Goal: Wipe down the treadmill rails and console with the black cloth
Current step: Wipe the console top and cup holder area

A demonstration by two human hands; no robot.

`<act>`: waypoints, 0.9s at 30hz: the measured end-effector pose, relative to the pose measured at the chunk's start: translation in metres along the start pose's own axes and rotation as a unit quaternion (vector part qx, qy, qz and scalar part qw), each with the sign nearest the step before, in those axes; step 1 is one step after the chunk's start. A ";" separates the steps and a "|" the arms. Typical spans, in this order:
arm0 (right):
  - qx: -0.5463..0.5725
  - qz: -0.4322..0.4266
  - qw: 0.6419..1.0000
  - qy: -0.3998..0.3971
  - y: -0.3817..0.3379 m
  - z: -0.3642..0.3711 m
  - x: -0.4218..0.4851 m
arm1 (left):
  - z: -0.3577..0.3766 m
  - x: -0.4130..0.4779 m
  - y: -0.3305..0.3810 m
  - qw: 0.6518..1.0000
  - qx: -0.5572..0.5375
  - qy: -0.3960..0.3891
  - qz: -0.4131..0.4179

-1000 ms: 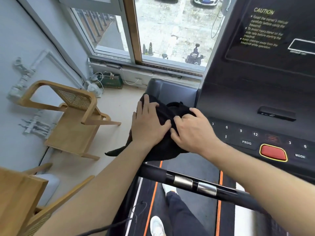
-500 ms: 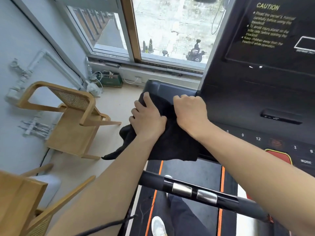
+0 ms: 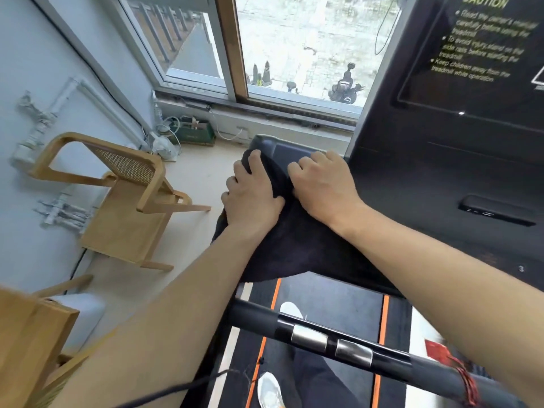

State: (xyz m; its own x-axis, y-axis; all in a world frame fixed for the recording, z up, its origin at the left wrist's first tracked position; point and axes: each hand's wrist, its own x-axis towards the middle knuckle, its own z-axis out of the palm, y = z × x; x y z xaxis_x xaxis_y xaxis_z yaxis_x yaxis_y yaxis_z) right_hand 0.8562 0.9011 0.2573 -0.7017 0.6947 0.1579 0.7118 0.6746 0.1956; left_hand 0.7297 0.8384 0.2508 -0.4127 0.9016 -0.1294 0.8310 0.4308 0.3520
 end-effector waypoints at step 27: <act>-0.002 0.139 0.983 -0.117 -0.015 -0.035 -0.025 | 0.006 0.013 0.011 0.995 0.055 0.002 0.078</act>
State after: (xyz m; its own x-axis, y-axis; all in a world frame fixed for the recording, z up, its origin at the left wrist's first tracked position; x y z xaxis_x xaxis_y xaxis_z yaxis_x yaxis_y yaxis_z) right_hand 0.8622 0.8646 0.2842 -0.4546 0.8904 -0.0211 0.8744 0.4507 0.1794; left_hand 0.7360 0.8552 0.2471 -0.2772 0.9576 -0.0781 0.9204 0.2880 0.2645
